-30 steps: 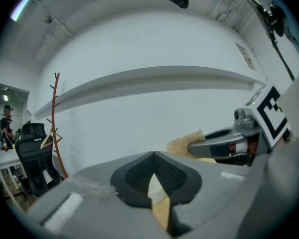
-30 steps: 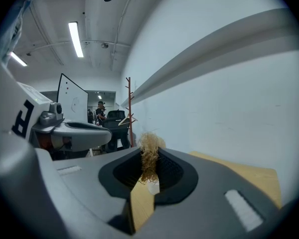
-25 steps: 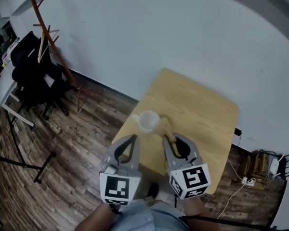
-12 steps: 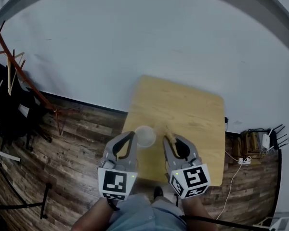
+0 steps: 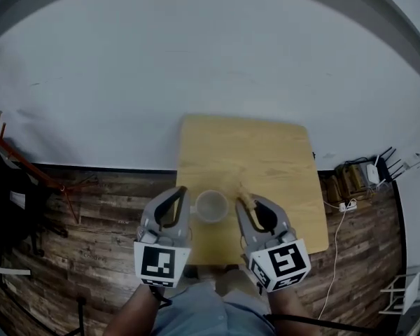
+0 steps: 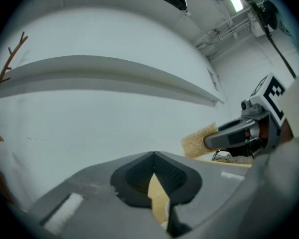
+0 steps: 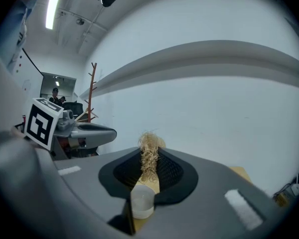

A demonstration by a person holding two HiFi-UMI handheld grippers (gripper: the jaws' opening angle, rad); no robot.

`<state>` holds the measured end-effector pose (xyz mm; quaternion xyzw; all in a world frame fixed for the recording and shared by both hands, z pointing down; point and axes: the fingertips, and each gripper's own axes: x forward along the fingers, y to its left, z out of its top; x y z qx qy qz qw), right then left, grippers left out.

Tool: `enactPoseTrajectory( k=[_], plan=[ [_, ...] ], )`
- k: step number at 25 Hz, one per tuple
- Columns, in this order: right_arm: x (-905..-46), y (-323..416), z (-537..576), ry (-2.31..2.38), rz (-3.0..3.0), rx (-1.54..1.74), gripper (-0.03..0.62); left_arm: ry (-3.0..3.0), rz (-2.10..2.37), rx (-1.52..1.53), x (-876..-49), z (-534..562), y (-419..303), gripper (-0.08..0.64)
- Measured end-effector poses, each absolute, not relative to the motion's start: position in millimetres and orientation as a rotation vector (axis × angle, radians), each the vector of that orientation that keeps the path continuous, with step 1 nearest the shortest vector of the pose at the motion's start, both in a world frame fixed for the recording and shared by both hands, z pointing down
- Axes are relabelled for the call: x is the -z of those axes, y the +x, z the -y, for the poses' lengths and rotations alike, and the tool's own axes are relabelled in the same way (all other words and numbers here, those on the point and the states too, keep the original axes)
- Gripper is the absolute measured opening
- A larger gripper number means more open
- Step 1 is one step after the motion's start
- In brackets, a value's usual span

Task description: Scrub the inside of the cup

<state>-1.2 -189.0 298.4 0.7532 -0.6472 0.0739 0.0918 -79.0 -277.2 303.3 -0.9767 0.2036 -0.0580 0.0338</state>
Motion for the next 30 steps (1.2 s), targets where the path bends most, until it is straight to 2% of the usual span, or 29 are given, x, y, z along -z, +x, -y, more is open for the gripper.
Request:
enactPoseTrajectory(
  k=[12,22,24,28,30],
  plan=[
    [-352.9,0.9,213.2,2.135,1.940,-0.460,0.063,-3.165,-0.353,0.299,-380.3,297.3,-62.1,0.021],
    [-435.3,10.3,213.9,2.064,1.862,-0.611,0.063,-3.057,0.384,0.329,-463.1,295.7,-74.2,0.025],
    [-438.1,9.0,217.6,2.061,1.868,-0.606,0.063,-3.040,0.474,0.348,-475.8,290.9,-77.5,0.059],
    [-441.1,6.1,219.8,2.050,1.864,-0.595,0.063,-2.981,0.592,0.392,-501.2,276.9,-75.0,0.194],
    [-442.7,5.8,220.1,2.043,1.857,-0.598,0.063,-2.967,0.632,0.427,-513.9,271.3,-72.0,0.199]
  ],
)
